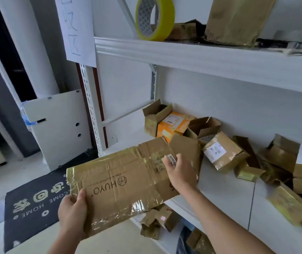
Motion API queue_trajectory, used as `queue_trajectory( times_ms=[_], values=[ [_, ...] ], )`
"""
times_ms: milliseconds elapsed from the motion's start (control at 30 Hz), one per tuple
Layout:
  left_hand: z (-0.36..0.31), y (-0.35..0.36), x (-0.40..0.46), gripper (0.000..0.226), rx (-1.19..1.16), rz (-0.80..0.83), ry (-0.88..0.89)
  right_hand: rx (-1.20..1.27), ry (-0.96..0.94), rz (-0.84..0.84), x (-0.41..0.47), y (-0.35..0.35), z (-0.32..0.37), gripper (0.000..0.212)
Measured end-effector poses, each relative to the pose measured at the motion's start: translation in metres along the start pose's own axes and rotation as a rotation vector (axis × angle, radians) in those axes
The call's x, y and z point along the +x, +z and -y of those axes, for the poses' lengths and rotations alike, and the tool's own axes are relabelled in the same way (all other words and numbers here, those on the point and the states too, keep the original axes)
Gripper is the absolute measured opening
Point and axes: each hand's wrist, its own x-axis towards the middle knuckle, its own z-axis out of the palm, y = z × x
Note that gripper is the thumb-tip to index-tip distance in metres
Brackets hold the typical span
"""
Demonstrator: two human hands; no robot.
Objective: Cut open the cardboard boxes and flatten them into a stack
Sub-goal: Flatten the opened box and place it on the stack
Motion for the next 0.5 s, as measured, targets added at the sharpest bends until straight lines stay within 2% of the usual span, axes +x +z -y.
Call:
queue_trajectory(
  times_ms=[133,233,367,500],
  values=[
    [-0.013,0.021,0.051,0.038,-0.048,-0.111,-0.068,-0.151,-0.209,-0.027,0.051,0.048,0.02,0.047],
    [-0.017,0.058,0.09,0.036,-0.112,-0.146,-0.143,-0.185,-0.292,0.04,0.086,0.095,0.03,0.053],
    [-0.022,0.121,0.128,0.034,-0.115,-0.075,-0.198,-0.239,-0.23,0.127,0.124,0.143,0.034,0.058],
    [-0.017,0.181,0.165,0.027,-0.095,0.041,-0.172,-0.215,-0.089,0.389,0.158,0.19,0.026,0.056]
  ],
)
